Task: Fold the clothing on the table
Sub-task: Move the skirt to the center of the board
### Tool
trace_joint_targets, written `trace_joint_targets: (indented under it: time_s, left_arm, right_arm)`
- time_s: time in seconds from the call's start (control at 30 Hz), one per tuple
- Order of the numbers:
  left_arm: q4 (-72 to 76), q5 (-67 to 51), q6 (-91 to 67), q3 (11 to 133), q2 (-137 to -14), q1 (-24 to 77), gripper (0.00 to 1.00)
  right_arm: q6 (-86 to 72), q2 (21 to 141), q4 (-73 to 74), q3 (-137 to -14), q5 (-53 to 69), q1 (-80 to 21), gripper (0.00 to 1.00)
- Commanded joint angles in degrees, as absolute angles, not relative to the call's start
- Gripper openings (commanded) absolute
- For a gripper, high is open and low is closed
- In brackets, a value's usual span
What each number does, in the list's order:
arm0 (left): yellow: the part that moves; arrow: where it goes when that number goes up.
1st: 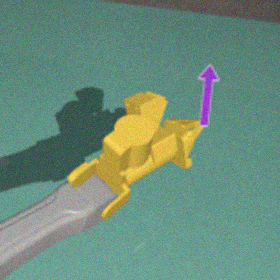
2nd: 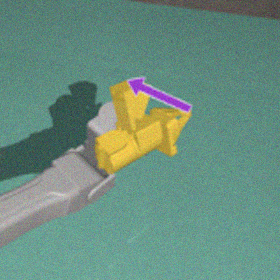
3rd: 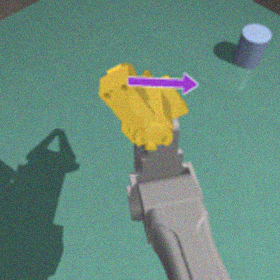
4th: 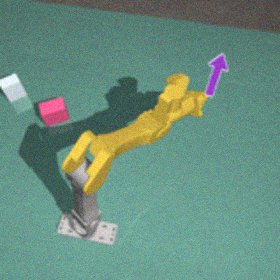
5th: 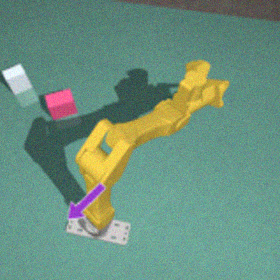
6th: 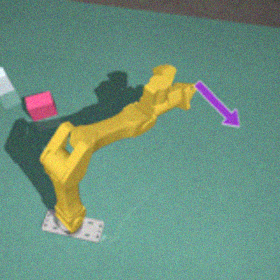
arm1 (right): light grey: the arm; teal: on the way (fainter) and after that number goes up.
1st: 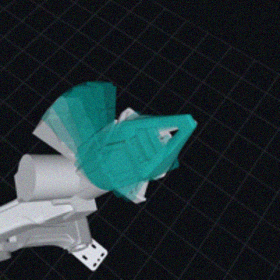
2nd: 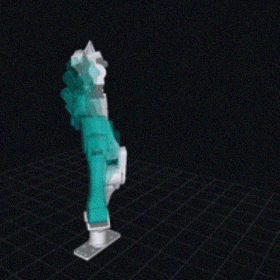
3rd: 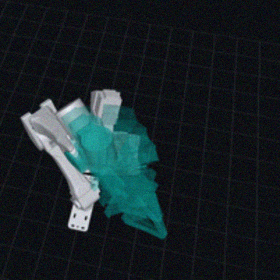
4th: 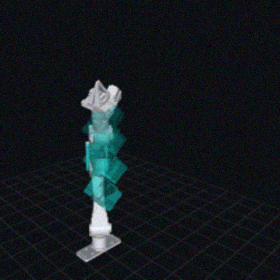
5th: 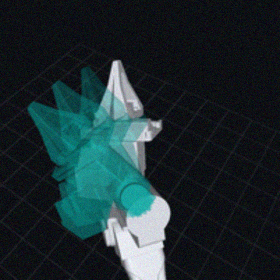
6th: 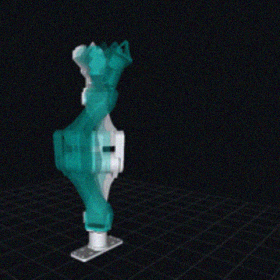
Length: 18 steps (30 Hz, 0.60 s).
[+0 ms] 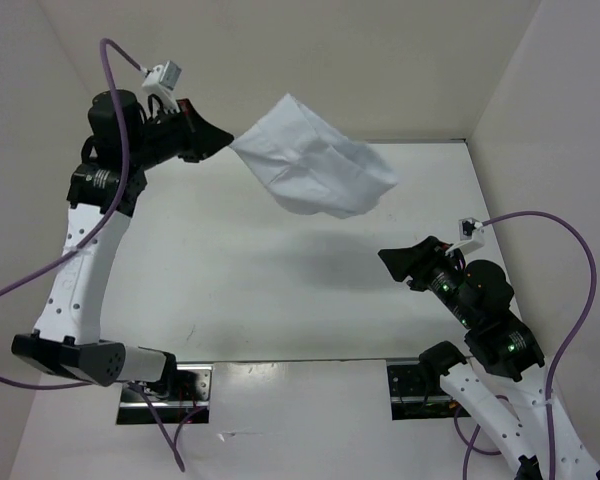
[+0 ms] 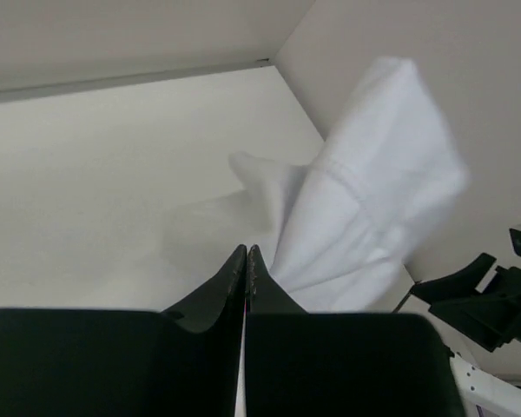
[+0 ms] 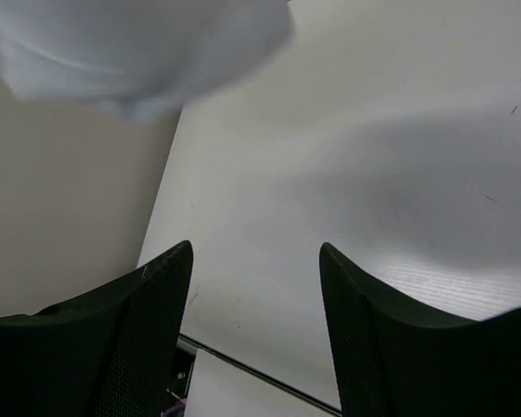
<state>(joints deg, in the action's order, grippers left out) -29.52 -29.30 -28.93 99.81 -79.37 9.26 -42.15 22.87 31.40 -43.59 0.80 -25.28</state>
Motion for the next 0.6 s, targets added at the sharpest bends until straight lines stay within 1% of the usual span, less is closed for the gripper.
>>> trace_joint_targets:
  time_s: [0.0,0.13,0.17,0.23,0.27,0.3,0.33,0.4,0.53,0.57]
  left_arm:
    - [-29.52,-29.47,-31.11,97.06,-79.89,7.04,0.0]
    - [-30.15,-26.29,-30.59,88.97,-82.7,6.33,0.0]
    - [-29.62,-26.28,-30.59,84.25,-84.27,6.33,0.02]
    - [-28.84,-25.75,-30.59,79.04,-86.38,6.85,0.16]
    - [-28.83,-25.75,-30.59,74.4,-87.09,6.86,0.26]
    - [-28.05,-24.36,-30.59,72.35,-87.1,7.38,0.5]
    - [-28.04,-23.39,-30.59,70.68,-87.8,7.38,0.54]
    - [-28.04,-21.72,-31.28,67.69,-87.8,7.91,0.57]
    - [-28.04,-19.78,-31.29,67.68,-83.77,7.91,0.64]
    - [-28.91,-19.78,-31.29,68.55,-83.76,7.91,0.67]
  right_arm:
    - [-42.62,22.5,30.85,-43.59,-0.18,-25.93,0.66]
    - [-42.63,21.97,30.85,-43.59,-0.18,-25.93,0.66]
    - [-42.63,21.97,30.85,-43.59,-0.78,-25.93,0.66]
    - [-42.63,21.97,30.85,-43.59,-0.79,-25.93,0.66]
    - [-42.63,21.97,30.85,-43.59,-0.79,-25.93,0.66]
    - [-42.63,21.97,30.85,-43.59,-0.79,-25.93,0.66]
    - [-42.63,21.97,30.85,-43.59,-0.79,-25.93,0.66]
    - [-42.63,21.97,30.85,-43.59,-0.79,-25.93,0.66]
    - [-42.63,23.81,30.85,-44.82,0.7,-25.93,0.66]
    - [-41.93,26.08,30.85,-44.82,1.4,-25.93,0.63]
